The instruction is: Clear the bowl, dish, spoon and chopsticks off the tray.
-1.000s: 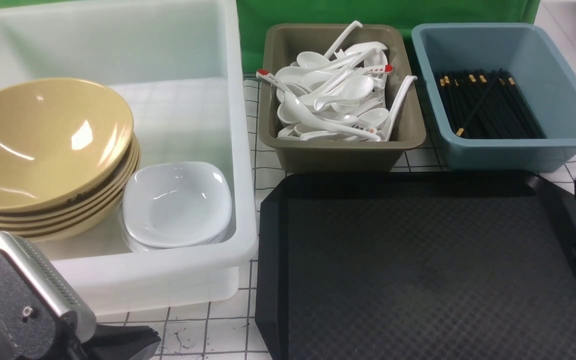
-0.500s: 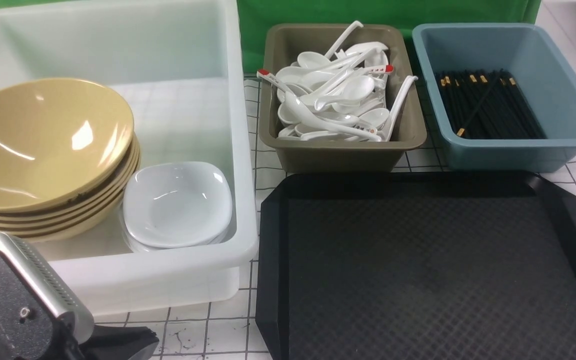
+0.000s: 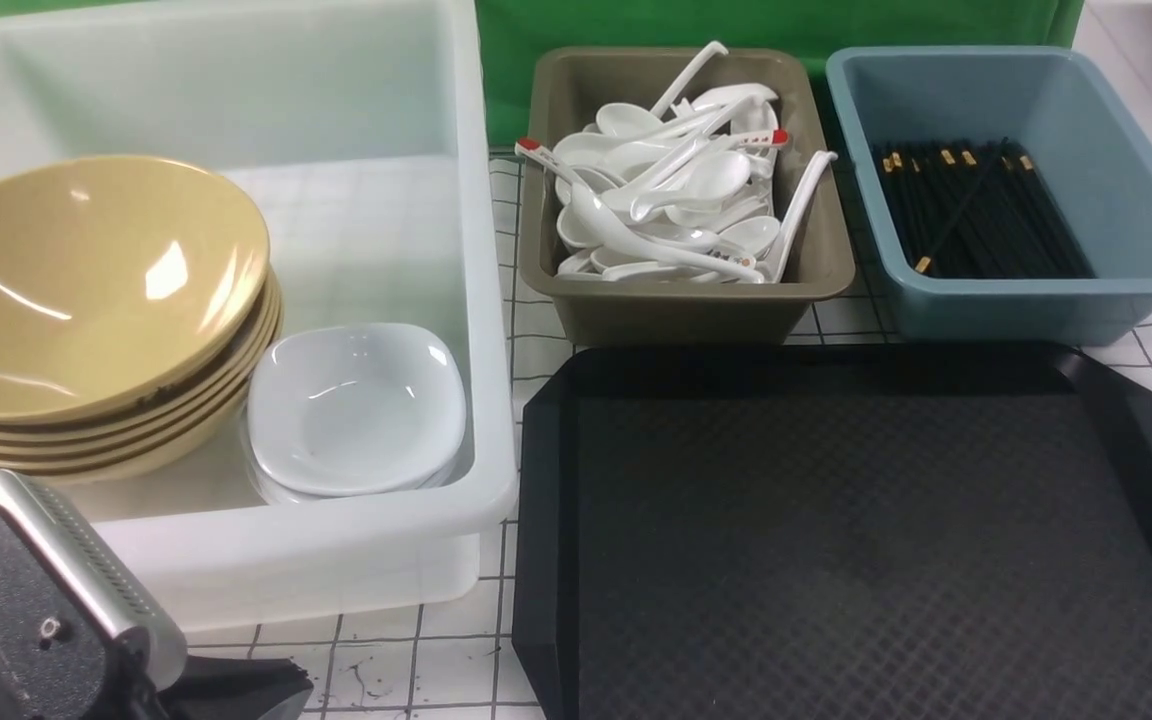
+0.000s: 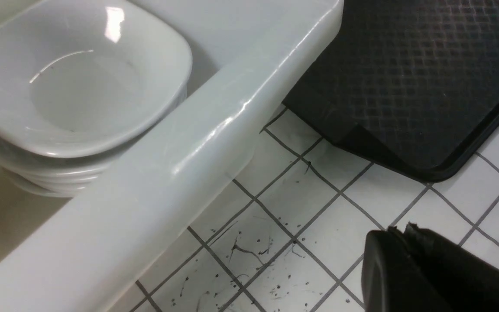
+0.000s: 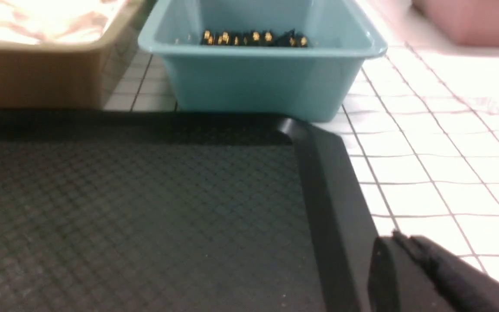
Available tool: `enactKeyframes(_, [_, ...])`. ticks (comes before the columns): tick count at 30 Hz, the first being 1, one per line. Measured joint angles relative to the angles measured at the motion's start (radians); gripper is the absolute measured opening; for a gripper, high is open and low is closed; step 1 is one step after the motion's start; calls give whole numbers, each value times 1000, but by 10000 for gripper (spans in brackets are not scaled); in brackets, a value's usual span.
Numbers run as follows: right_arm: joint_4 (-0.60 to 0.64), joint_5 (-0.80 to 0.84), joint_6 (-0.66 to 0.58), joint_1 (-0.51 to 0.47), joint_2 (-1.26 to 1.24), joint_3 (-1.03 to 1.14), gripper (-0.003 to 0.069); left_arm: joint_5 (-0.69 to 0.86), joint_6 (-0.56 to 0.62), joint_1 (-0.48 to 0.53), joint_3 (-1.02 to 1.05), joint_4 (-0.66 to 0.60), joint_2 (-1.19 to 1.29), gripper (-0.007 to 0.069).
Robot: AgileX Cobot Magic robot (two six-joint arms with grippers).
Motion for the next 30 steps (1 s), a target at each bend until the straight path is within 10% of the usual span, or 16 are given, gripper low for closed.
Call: enactKeyframes(30, [47,3,-54,57,0,0,48,-17,2,0,51,17,-59,-5])
